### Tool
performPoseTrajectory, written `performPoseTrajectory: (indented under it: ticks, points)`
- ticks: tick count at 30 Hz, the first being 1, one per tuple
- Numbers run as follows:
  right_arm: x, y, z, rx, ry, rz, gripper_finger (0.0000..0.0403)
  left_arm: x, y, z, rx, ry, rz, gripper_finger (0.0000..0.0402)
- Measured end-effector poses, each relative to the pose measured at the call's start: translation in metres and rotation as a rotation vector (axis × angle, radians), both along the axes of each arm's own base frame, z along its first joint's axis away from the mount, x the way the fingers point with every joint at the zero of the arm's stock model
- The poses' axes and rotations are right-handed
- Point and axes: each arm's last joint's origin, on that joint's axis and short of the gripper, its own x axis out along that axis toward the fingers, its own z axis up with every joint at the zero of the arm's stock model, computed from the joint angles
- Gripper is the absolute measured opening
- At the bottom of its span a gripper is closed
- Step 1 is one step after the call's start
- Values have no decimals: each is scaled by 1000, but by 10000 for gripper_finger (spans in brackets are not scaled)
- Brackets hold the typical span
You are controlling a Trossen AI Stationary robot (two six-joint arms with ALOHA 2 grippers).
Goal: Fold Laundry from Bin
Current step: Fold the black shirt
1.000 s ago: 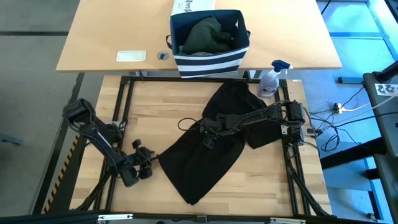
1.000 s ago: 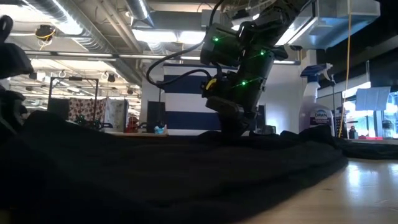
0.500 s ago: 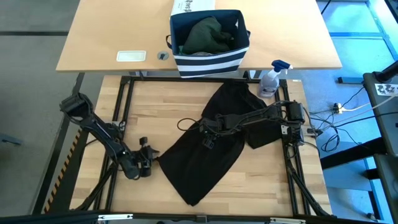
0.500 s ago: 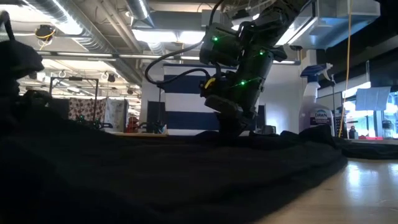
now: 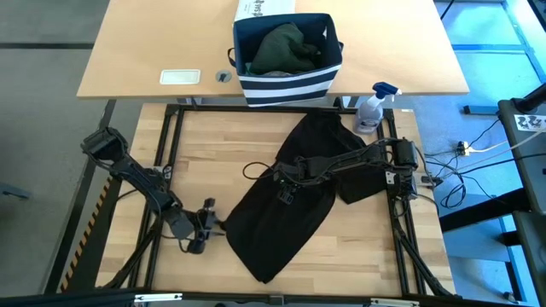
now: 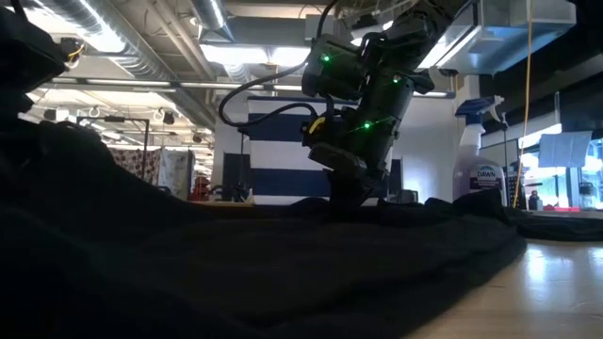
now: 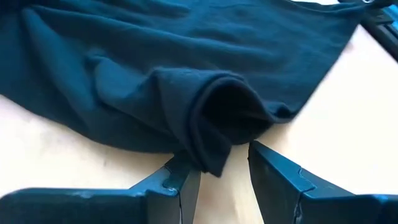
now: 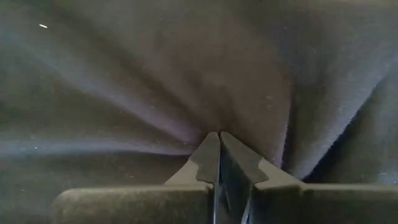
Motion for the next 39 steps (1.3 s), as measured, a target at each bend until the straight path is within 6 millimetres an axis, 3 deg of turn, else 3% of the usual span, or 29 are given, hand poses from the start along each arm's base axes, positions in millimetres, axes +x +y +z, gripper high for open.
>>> performPoseTrajectory:
  ticks: [9, 17, 23, 32, 39]
  points:
    - [0, 0, 0, 0, 0, 0, 19, 9, 13, 0, 113, -23, 56, 116]
    - [0, 0, 0, 0, 0, 0, 19, 10, 18, -3, 76, 42, 34, 9]
    - [0, 0, 0, 0, 1, 0, 19, 10, 20, -4, 30, 49, 132, 3]
    - [-2, 0, 0, 2, 27, 1, 19, 1, 29, -7, 96, 257, 382, 2]
    - [-4, 0, 1, -5, 38, 21, 19, -5, 28, 13, 196, 406, 395, 1]
